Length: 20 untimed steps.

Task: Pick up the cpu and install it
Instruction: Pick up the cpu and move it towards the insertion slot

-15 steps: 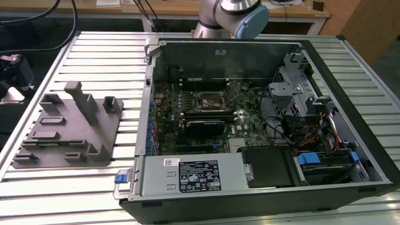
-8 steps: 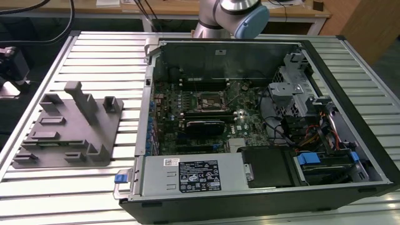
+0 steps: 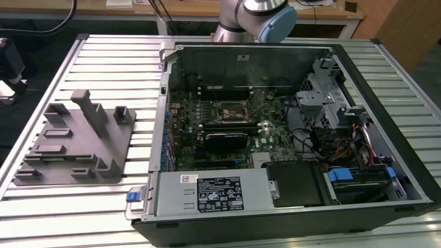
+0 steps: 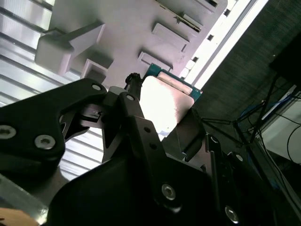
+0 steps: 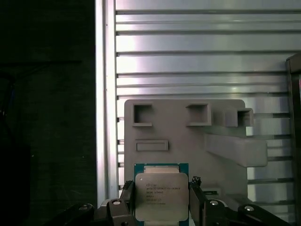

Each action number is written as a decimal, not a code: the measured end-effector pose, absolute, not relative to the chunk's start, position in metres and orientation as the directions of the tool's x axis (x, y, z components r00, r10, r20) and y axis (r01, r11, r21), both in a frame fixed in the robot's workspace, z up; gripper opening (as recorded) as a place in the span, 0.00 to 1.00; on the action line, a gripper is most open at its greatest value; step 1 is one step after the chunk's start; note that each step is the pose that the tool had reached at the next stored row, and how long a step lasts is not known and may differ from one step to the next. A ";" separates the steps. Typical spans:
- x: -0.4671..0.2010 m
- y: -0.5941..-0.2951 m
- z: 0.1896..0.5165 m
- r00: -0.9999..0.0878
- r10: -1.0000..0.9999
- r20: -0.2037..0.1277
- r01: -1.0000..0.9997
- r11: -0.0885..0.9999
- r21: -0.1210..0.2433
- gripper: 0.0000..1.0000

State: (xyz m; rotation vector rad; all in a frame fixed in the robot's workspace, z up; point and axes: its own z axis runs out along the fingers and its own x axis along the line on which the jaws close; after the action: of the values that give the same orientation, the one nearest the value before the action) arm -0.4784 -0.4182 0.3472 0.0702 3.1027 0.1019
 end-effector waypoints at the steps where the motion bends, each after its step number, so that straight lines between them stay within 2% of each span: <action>1: -0.478 -0.418 0.350 -0.998 0.046 -0.036 0.044 0.997 0.067 0.55; 11: -0.478 -0.418 0.376 -0.998 0.046 -0.049 0.043 0.997 0.068 0.55; 20: -0.479 -0.418 0.384 -0.998 0.046 -0.053 0.043 0.997 0.068 0.55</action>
State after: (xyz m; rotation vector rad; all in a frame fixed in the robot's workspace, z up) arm -0.4786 -0.4182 0.3837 0.0688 3.0843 0.1037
